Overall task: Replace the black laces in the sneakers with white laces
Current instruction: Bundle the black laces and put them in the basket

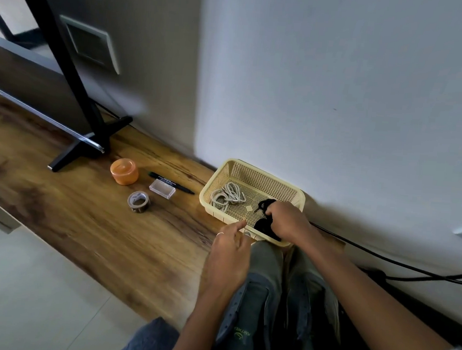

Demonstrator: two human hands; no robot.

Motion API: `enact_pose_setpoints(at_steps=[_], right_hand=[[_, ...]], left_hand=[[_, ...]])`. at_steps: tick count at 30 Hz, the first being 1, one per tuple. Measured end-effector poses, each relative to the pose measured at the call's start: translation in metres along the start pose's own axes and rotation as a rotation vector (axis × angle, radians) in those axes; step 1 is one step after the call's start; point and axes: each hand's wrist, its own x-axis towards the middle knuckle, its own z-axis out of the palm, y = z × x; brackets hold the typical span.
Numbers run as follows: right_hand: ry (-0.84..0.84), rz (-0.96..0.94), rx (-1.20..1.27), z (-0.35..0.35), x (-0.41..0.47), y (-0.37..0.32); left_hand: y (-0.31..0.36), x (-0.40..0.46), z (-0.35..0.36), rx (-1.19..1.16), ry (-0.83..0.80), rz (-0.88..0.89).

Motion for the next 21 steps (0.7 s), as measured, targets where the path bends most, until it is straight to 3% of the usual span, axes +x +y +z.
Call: enact_pose_setpoints(at_steps=[3, 5, 9, 13, 21], right_hand=[[0.159, -0.007, -0.002, 0.001, 0.007, -0.008], [0.257, -0.061, 0.165, 0.002, 0.015, -0.018], [0.185, -0.121, 0.401, 0.002, 0.031, -0.041], [0.149, -0.134, 0.324, 0.015, 0.049, -0.052], [0.291, -0.084, 0.161, 0.027, 0.059, -0.052]], left_hand=[[0.000, 0.000, 0.000, -0.006, -0.002, -0.005], [0.000, 0.002, 0.000, -0.028, 0.016, -0.006], [-0.001, 0.006, 0.002, -0.090, 0.068, -0.015], [-0.007, 0.008, 0.003, -0.126, 0.073, -0.044], [-0.012, 0.012, 0.004, -0.133, 0.061, -0.061]])
